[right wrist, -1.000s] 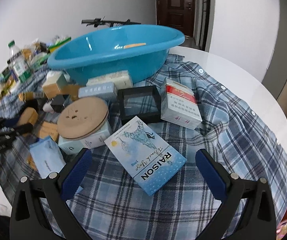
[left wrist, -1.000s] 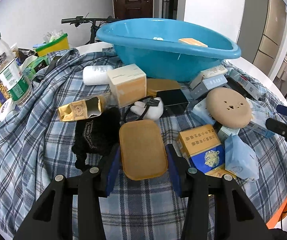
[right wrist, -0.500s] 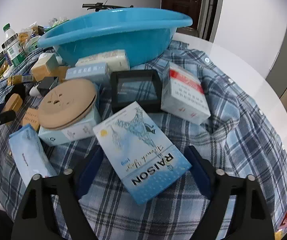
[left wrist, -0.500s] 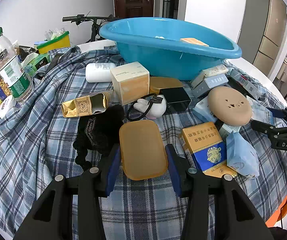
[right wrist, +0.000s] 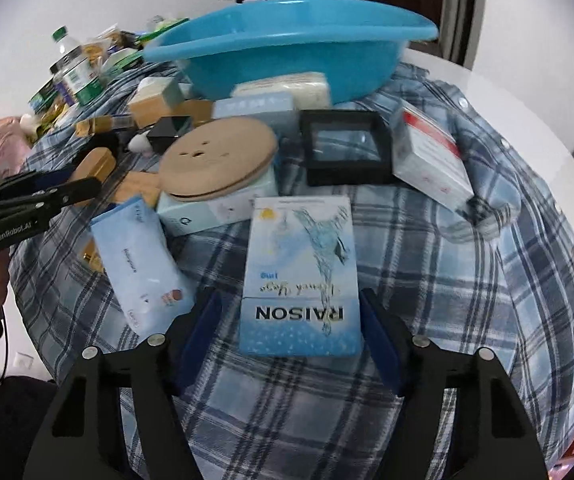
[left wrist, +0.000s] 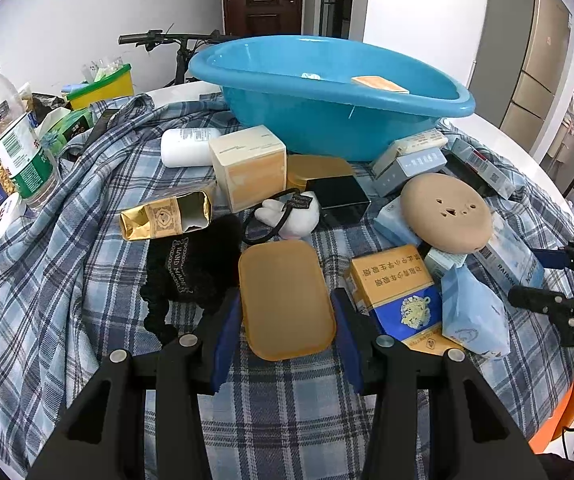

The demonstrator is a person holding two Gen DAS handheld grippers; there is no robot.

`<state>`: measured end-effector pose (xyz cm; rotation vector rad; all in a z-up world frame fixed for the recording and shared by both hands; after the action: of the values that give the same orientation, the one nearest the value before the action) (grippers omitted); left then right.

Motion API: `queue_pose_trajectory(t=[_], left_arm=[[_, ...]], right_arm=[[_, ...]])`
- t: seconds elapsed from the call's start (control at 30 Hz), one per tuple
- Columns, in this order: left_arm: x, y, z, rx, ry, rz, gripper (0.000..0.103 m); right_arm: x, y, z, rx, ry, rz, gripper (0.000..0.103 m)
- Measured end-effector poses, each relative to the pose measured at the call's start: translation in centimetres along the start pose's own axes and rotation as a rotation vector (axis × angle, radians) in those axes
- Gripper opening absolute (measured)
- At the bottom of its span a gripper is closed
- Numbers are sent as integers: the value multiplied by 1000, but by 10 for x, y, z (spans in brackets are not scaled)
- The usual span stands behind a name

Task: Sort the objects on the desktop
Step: 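Grasp the tan soap dish with the left tool while the right tool grasps the RAISON pack, then lift the soap dish in the left tool while the right tool lifts the RAISON pack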

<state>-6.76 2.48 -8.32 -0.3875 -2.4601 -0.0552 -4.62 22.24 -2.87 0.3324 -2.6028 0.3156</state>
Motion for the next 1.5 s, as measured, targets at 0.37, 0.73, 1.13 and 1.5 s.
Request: queue_pose_trajectory(t=[0.37, 0.73, 1.13, 1.5], left_arm=[[2, -5, -5, 4, 13, -16, 47], [3, -2, -3, 5, 16, -15, 47], [4, -2, -8, 11, 48, -17, 47], [35, -3, -40, 48, 164, -21, 47]], right_arm=[[15, 5, 19, -82, 51, 13, 69], [9, 9, 12, -107, 93, 25, 55], [9, -1, -1, -129, 173, 29, 55], [40, -17, -49, -168, 345, -11, 55]])
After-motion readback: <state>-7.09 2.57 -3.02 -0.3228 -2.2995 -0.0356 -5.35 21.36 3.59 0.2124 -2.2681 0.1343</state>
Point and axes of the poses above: each gripper's, at about its wrist camera, not at the fingertips, and z roughly the way its jaws point, y to its right, x to its top, the point moved 6 cm from there along z, roughly the way its jaws point, and after that the axes turned 9 degrees about z, right-handed, at the moved point
